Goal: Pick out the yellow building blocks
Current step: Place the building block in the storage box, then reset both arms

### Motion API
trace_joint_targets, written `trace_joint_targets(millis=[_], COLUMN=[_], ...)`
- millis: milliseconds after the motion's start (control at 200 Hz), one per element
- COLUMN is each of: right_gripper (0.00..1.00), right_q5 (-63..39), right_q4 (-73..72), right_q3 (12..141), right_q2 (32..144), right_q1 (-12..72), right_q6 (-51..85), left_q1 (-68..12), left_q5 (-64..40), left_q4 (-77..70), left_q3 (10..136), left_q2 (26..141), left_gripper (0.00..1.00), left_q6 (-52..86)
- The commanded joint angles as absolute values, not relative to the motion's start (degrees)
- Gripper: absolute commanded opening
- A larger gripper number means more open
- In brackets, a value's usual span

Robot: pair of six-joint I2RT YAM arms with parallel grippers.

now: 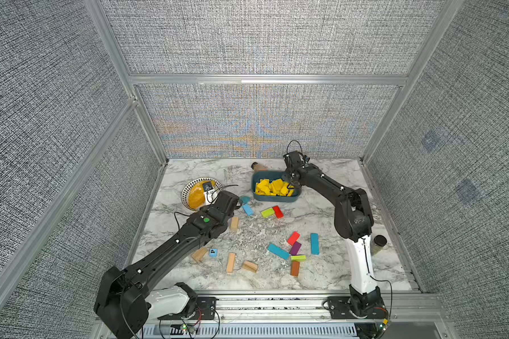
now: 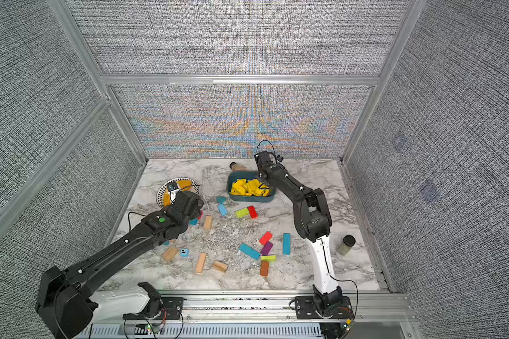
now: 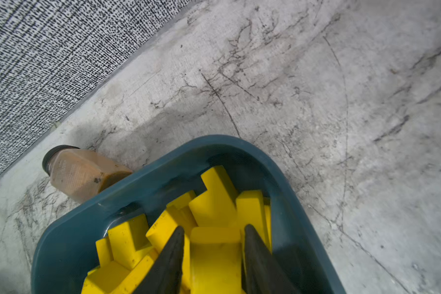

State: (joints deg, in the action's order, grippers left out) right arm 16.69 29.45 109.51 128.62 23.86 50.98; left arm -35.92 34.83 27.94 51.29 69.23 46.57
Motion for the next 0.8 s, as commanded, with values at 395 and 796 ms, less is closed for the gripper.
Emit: trace_joint_targets(millis=[395,796], right_gripper=[0.57,0.65], right_q5=[26.8,20.7], right_q4=[16.3,-24.9], right_q3=[86.8,33.8], right_q2=[101.4,74.2], right_q1=[22.6,6.0], right_q6=[32.0,12.3], left_q1=[-27.7,-15.8], left_q5=[51.4,38.3], left_q4=[25.7,4.2], left_q3=[48.1,42.0], left_q2=[65.7,73.8], left_gripper=[1.0,1.0], left_q6=[44.8,22.0])
